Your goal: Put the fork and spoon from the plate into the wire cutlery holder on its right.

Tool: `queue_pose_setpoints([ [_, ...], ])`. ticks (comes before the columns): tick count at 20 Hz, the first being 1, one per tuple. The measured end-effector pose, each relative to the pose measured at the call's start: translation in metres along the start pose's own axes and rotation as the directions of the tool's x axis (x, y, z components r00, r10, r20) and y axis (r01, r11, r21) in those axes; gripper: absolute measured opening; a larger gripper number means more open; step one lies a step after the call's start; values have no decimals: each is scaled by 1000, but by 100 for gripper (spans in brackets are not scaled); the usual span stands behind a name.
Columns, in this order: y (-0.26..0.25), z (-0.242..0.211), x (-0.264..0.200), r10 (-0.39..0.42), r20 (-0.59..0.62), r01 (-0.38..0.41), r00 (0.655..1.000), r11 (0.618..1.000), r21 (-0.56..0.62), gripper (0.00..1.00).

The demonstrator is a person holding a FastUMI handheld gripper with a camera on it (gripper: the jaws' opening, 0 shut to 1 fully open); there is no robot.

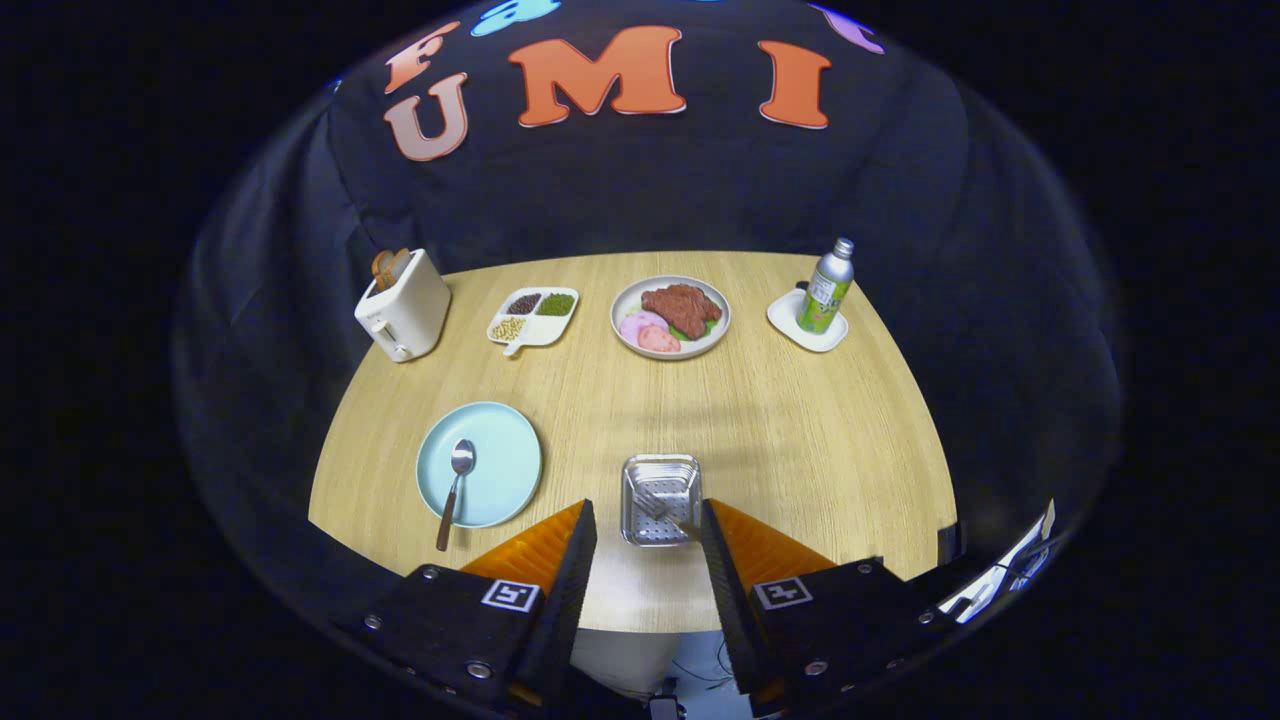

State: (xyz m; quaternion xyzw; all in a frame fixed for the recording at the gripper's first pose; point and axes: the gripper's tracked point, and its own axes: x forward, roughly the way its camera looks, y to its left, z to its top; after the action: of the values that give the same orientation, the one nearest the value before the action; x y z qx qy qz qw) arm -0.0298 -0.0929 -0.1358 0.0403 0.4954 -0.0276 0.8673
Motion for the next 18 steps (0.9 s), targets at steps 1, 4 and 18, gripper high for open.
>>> queue_pose_setpoints([
  [1, 17, 0, 0, 32, 6, -32, 999, 999, -3, 63],
  [4, 67, -13, 11, 114, -23, -115, 993, 993, -38, 64],
  [18, 216, -109, 97, 236, -335, -291, 912, 948, -126, 64],
])
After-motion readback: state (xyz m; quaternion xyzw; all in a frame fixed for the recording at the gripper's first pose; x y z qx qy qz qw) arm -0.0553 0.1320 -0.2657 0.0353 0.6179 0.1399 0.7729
